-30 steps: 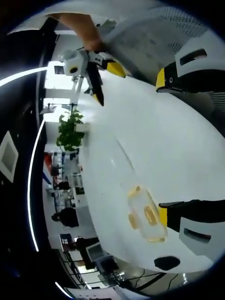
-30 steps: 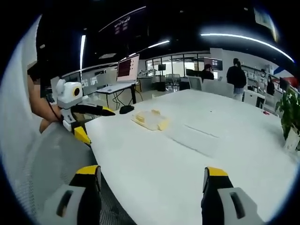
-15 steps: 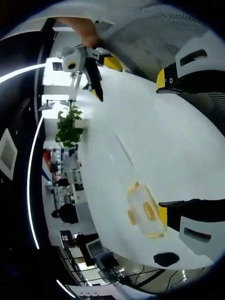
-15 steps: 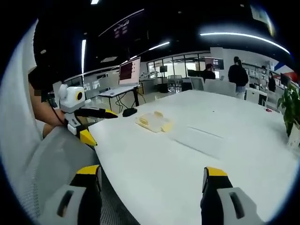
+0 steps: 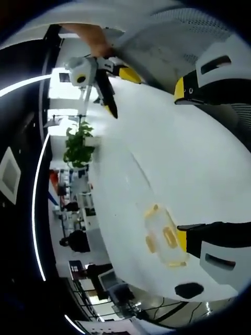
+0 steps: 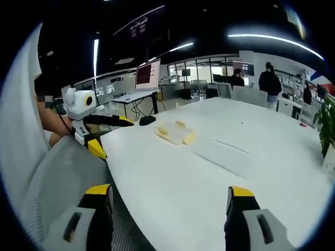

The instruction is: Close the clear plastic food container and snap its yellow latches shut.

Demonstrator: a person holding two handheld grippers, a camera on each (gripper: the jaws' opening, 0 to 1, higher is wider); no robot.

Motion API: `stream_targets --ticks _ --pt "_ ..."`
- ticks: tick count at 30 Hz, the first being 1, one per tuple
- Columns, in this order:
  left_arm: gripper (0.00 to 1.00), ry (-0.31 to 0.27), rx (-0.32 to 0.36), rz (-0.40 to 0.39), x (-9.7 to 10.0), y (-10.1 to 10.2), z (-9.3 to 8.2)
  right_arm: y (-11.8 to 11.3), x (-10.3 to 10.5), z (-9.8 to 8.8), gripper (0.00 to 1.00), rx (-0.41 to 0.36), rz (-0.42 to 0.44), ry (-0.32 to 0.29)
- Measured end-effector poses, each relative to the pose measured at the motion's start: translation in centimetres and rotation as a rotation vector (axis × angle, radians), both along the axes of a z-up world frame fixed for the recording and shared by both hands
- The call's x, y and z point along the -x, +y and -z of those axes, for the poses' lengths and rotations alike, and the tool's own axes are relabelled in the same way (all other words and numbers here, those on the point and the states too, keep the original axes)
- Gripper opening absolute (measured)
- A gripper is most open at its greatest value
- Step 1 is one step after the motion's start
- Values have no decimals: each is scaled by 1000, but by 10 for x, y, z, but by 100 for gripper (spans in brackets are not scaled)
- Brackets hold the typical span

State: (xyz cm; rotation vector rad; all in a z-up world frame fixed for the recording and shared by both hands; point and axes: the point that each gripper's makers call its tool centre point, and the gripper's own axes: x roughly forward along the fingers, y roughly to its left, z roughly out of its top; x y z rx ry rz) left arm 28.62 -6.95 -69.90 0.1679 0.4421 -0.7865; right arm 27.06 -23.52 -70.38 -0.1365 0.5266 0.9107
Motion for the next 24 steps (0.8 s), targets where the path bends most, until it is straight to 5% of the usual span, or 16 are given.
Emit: stream_targets --ticks 24 --pt "89 30 -8 6 -19 12 5 23 -26 2 87 33 -78 -15"
